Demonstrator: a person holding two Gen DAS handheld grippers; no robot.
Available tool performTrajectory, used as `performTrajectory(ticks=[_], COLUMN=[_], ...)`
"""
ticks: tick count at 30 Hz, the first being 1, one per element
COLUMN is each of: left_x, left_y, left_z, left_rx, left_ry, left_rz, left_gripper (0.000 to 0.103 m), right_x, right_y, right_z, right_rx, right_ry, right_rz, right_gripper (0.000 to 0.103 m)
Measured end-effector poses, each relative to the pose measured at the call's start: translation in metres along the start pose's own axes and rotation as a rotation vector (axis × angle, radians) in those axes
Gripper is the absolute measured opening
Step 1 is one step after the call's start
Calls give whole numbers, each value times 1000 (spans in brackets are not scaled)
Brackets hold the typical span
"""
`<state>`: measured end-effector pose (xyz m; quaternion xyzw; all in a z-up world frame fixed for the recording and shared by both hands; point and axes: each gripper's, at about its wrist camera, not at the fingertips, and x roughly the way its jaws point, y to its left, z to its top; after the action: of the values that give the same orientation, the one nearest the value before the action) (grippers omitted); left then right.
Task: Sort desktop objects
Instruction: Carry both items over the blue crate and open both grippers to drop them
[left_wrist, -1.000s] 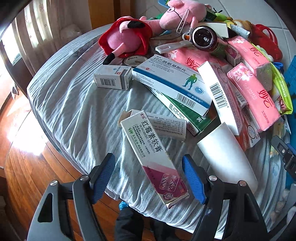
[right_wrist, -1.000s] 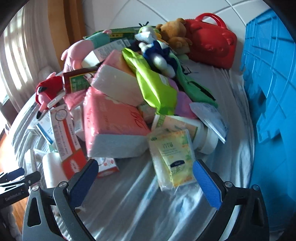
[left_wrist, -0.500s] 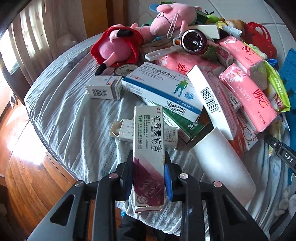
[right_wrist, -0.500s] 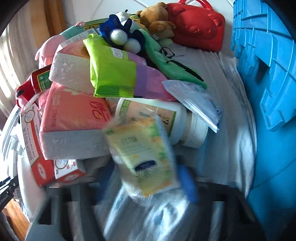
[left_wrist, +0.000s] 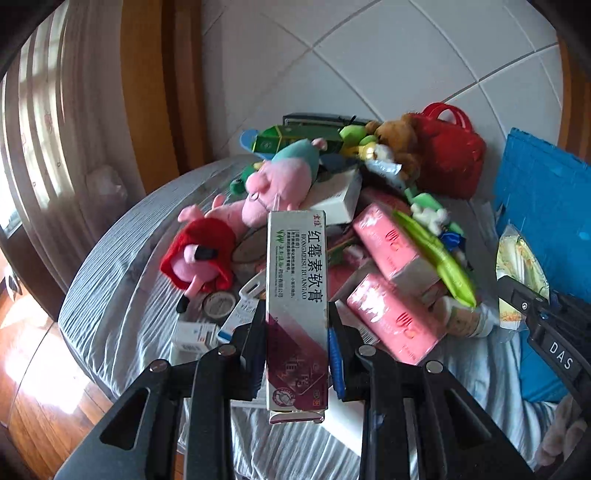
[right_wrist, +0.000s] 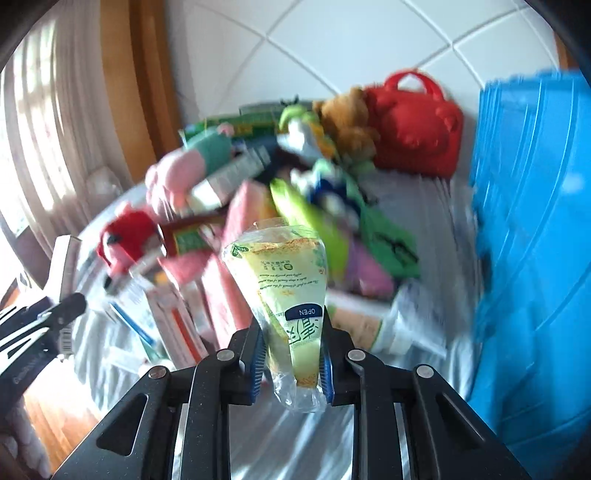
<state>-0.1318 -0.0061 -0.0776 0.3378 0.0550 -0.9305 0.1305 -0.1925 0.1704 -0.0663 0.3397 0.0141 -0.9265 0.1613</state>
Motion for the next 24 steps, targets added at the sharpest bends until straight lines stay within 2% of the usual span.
performTrajectory(ticks=[6,12,15,18,20,24], left_x=[-32,-65,-84,-101,-109,-119], left_y=[-44,-103,-137,-178,-208,-279], left_z=[52,97,116,130,137,144], left_rx=[72,139,174,214,241,344], left_ry=[-131,-215,-266,-320,-313,-252], left_rz=[-129,-282,-361,-418,-476,-565], left_gripper=[27,27,27,27,27,27], right_x=[-64,-137,-173,-197,-210,-229], right_y=[-3,-36,-68,-102,-132,-187], right_z=[52,93,106,110,108,102], right_rx=[42,92,125,151,179,216], right_ry=[-162,-305,-351,-361,-335,-245], right_rz=[-50,-114,-208,-316,-405,-522], right_gripper=[24,24,24,24,24,24])
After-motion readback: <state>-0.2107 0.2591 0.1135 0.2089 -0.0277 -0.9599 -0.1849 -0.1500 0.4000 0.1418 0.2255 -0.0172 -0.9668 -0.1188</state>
